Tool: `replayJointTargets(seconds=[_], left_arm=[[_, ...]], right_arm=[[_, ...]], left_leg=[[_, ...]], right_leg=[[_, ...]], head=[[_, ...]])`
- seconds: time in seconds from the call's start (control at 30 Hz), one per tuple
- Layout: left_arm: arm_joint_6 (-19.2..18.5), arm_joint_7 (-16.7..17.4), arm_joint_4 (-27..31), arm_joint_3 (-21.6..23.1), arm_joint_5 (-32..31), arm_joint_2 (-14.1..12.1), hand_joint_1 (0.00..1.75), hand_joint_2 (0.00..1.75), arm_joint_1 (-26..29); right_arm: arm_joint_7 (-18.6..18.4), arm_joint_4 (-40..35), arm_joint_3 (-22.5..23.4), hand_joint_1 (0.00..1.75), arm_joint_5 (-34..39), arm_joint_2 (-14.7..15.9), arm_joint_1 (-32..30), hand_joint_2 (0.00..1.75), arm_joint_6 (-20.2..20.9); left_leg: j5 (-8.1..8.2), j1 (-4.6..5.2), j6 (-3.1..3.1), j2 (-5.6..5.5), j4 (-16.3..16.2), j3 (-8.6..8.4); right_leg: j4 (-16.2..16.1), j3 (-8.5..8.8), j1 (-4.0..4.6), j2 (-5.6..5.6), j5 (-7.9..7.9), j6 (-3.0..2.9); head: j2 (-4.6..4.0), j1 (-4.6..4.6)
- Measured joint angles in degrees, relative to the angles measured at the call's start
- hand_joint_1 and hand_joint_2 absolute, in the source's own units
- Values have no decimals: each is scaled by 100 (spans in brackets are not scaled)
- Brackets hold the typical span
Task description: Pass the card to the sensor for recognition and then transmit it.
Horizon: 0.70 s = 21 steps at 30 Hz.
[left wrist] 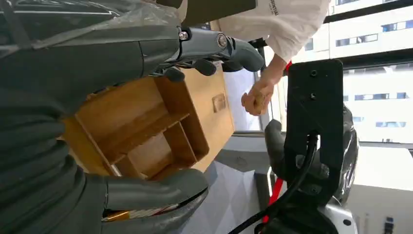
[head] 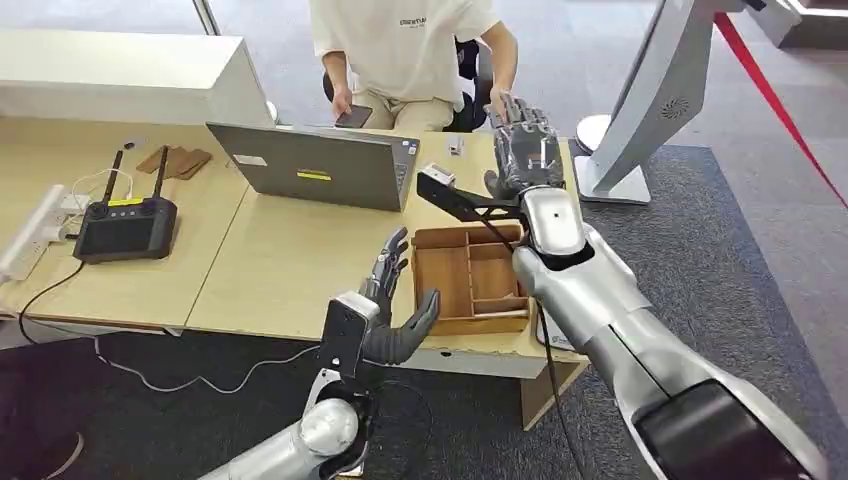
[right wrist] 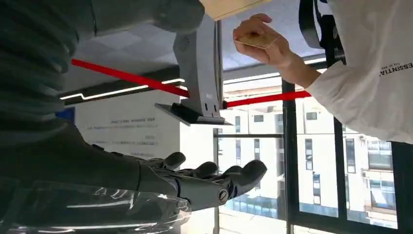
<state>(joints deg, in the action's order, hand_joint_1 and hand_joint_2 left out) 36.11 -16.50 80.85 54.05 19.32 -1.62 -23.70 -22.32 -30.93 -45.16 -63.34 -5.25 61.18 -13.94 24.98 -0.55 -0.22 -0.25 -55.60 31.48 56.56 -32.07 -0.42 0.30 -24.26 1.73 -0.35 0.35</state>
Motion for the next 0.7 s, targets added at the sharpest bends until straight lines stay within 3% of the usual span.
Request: replayJointTargets(seconds=[0.27, 0.43, 0.57, 0.7], left_arm=[[0, 0, -59, 20, -11, 0, 0, 175, 0], [0, -2, -92, 26, -55, -2, 0, 175, 6], [0, 120, -103, -11, -454, -2, 0, 175, 114], [0, 496, 81, -234, -1184, -37, 0, 175, 419]], right_arm=[[-4, 118, -74, 0, 46, -2, 50, 175, -31], [70, 155, -68, 0, 444, 2, 58, 175, -390], [756, -12, 192, 0, 1896, 13, 7, 175, -1263], [1262, -711, 559, 0, 3424, 46, -386, 175, -1595]], left_leg=[[0, 0, 0, 0, 0, 0], [0, 0, 0, 0, 0, 0], [0, 0, 0, 0, 0, 0], [1, -1, -1, 1, 0, -4]], right_leg=[[0, 0, 0, 0, 0, 0], [0, 0, 0, 0, 0, 0], [1, 1, 0, 0, 0, 0], [0, 2, 1, 1, -1, 0]], head=[[0, 2], [0, 2], [0, 2], [0, 0]])
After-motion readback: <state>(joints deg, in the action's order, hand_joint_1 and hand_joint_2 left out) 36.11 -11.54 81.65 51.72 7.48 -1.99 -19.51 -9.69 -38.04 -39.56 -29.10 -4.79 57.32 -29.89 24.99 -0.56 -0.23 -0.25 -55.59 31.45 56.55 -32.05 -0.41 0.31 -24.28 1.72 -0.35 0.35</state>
